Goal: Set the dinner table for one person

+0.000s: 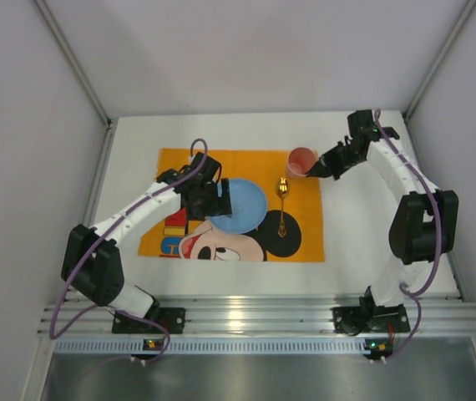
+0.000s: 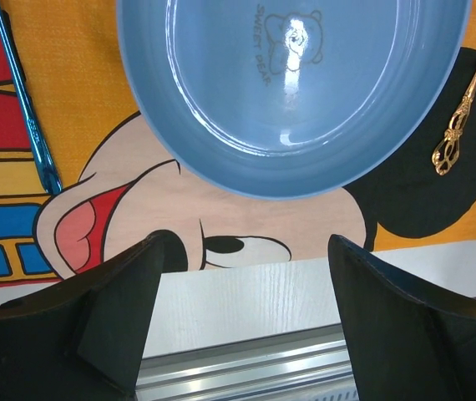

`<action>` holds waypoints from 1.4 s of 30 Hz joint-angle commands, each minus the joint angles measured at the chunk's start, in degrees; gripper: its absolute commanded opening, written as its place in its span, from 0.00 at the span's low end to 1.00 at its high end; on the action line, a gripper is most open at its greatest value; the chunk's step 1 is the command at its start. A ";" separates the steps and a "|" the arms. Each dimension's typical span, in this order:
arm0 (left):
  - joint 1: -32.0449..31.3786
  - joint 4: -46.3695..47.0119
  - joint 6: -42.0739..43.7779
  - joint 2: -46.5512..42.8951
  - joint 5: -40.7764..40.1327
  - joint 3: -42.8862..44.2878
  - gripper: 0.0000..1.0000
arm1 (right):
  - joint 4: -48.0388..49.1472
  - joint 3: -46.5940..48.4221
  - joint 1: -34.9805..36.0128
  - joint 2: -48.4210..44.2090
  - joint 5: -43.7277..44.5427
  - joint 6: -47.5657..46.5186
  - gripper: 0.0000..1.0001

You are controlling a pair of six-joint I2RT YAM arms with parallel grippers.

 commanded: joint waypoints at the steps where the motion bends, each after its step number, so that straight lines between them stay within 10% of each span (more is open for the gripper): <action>1: -0.09 -0.23 1.14 -0.39 -0.87 0.91 0.85 | -0.26 0.60 -0.33 -3.76 -2.26 1.86 0.00; 34: 2.46 -2.24 6.15 8.57 0.36 9.88 0.86 | -12.21 19.75 -2.35 17.24 -2.43 0.28 0.01; 42: 2.63 -3.30 7.03 11.03 2.20 12.25 0.86 | -11.34 23.36 -3.31 18.12 -3.49 -0.25 0.28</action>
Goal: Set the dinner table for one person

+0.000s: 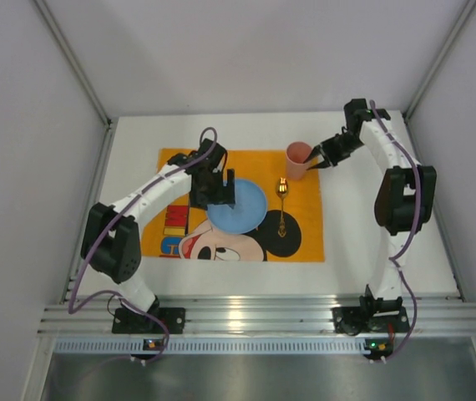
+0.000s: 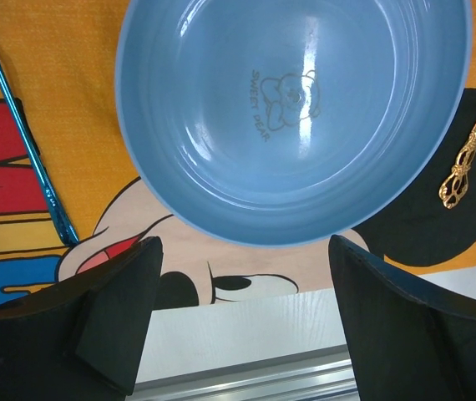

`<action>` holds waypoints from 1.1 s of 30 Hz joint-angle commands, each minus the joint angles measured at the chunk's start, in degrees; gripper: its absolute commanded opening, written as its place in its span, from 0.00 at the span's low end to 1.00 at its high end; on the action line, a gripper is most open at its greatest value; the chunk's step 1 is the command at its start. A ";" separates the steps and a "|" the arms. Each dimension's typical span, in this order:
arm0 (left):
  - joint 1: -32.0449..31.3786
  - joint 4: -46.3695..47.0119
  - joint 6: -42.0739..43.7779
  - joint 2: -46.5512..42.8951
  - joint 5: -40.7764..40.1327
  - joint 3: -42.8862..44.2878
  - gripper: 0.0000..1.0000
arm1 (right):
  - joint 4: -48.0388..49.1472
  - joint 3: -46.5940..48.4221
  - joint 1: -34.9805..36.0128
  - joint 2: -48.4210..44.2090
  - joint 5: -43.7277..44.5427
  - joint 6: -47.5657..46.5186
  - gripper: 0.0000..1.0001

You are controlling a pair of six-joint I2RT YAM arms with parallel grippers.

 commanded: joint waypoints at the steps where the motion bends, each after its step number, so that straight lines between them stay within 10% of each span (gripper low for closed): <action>1: 0.32 -1.60 1.11 0.81 1.48 2.66 0.86 | 0.38 2.82 -1.39 -0.39 -2.05 -0.18 0.28; 19: 0.32 -1.51 1.02 1.25 1.57 5.12 0.86 | 13.90 4.39 -2.01 -8.91 -2.94 -4.48 0.80; 27: 0.32 -5.46 -0.30 -2.88 -7.12 9.87 0.95 | 14.72 15.12 8.08 -19.54 3.12 -33.72 0.93; 33: 0.23 -7.48 -2.93 -11.66 -12.91 8.99 0.98 | 14.43 -7.25 21.63 -38.51 20.35 -45.88 1.00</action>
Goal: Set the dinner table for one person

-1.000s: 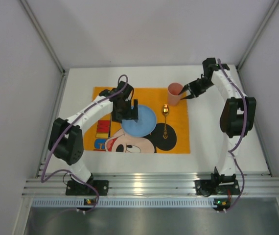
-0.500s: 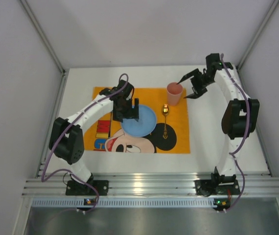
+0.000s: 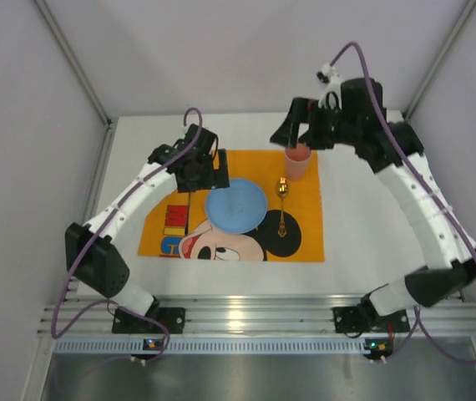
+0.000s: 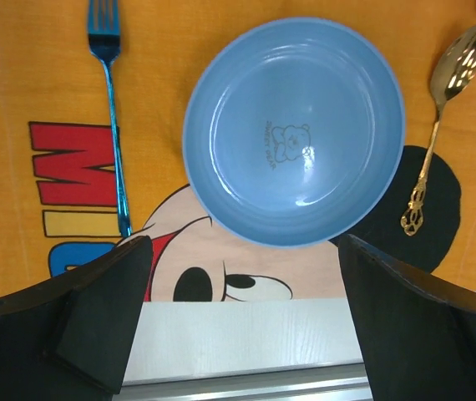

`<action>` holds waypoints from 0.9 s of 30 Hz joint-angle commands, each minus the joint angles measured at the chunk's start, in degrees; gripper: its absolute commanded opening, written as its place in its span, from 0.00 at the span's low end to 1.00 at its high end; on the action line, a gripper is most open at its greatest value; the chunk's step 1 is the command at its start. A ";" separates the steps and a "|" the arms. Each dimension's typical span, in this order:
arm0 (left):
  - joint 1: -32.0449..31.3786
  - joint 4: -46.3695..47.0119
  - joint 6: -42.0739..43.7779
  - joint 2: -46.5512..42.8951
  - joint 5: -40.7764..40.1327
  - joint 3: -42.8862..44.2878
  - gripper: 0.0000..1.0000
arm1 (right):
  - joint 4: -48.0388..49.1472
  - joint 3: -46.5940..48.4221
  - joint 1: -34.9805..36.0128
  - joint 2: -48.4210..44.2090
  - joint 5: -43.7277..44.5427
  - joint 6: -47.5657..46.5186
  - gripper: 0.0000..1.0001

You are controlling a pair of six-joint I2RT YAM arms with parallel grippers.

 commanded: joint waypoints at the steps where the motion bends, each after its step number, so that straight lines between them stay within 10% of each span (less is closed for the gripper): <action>1: 0.23 -2.39 -2.35 -9.80 -6.06 1.30 0.98 | -0.58 -15.45 4.65 -13.26 9.91 -10.48 1.00; 10: 0.23 0.68 -3.76 -29.58 -13.45 -9.50 0.98 | 12.26 -49.41 5.80 -46.41 15.97 -4.61 1.00; 27: 0.23 -1.16 -1.82 -46.47 -17.67 -17.51 0.98 | 6.36 -51.63 5.80 -53.39 16.16 -2.74 1.00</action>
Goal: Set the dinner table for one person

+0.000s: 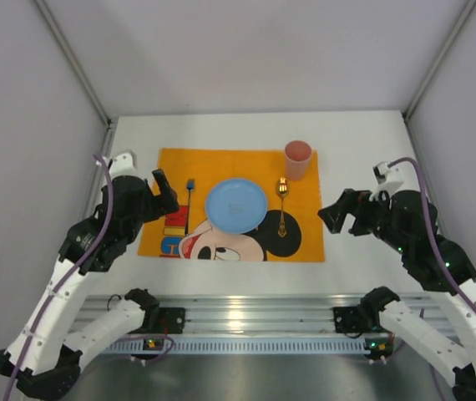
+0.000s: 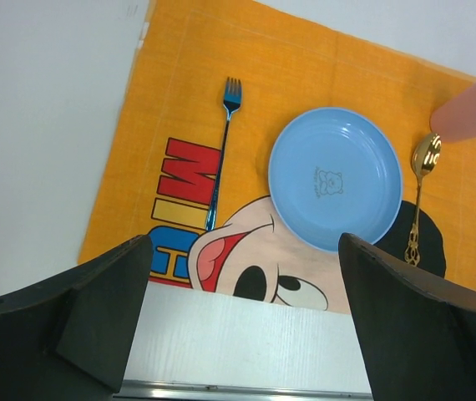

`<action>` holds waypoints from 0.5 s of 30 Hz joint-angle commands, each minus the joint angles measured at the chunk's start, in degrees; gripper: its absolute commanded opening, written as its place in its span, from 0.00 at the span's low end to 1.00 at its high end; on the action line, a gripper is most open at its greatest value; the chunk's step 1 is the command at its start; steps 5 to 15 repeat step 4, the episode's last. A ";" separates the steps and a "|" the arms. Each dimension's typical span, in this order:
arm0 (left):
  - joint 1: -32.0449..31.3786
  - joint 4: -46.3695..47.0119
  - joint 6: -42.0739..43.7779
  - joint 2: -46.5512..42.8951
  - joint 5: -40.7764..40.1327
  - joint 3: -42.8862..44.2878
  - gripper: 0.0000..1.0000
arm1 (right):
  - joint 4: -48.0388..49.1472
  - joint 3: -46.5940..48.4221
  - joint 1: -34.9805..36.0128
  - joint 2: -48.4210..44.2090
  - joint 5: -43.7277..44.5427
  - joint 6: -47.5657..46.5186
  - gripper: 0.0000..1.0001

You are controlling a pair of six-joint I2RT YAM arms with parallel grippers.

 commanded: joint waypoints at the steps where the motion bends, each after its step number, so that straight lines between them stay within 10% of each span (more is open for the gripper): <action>1: 0.19 -0.77 -0.07 -2.66 -1.00 0.06 0.98 | 4.07 0.25 0.07 -0.02 -0.87 -0.32 1.00; 15: 0.19 -0.95 2.29 -4.15 -1.09 0.41 0.98 | 5.31 1.03 0.07 2.34 -1.14 -0.58 1.00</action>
